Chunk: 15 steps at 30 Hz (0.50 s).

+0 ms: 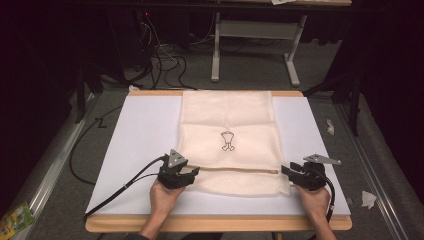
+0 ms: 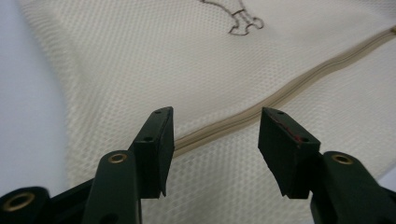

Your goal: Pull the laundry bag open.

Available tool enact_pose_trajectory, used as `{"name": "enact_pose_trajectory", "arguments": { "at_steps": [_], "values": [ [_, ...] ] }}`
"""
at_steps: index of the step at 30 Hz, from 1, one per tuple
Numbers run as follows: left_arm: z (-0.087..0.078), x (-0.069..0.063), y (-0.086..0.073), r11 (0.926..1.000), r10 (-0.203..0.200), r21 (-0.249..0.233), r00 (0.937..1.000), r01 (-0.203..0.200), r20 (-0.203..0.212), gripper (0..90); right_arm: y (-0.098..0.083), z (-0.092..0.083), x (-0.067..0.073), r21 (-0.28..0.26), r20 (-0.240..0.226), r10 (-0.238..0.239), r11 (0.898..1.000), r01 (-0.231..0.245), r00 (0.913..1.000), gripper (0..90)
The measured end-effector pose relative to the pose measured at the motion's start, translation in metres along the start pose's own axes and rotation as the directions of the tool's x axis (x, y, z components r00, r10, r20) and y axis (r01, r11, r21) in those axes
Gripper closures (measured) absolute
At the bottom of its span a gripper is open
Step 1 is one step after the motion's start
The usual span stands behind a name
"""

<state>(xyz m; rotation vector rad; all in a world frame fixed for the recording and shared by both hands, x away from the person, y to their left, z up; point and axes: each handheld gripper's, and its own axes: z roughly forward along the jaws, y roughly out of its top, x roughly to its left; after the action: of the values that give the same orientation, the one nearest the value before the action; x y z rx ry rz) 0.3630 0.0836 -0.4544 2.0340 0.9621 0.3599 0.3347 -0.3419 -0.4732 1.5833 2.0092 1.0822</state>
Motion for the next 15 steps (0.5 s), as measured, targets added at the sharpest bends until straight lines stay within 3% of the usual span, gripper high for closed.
{"name": "enact_pose_trajectory", "arguments": {
  "at_steps": [2,5,12,15],
  "values": [
    [0.002,-0.007,0.005,0.9999,0.012,-0.005,0.9999,-0.012,0.008,45.3,0.001,0.004,0.002,0.012,-0.004,-0.005,1.000,0.005,1.0000,54.2],
    [0.006,-0.017,0.015,0.9999,0.006,-0.015,0.9983,-0.005,0.059,44.8,0.002,0.006,0.003,0.016,-0.014,0.001,1.000,-0.001,0.9999,54.0],
    [0.016,-0.040,0.034,0.9989,0.042,-0.027,0.9935,-0.040,0.106,44.2,0.005,0.014,0.006,0.040,-0.019,0.006,0.999,-0.005,0.9998,53.9],
    [0.021,-0.048,0.039,0.9986,0.046,-0.029,0.9914,-0.043,0.123,43.8,0.006,0.014,0.007,0.047,-0.017,-0.007,0.999,0.008,0.9998,59.3]
  ]
}}
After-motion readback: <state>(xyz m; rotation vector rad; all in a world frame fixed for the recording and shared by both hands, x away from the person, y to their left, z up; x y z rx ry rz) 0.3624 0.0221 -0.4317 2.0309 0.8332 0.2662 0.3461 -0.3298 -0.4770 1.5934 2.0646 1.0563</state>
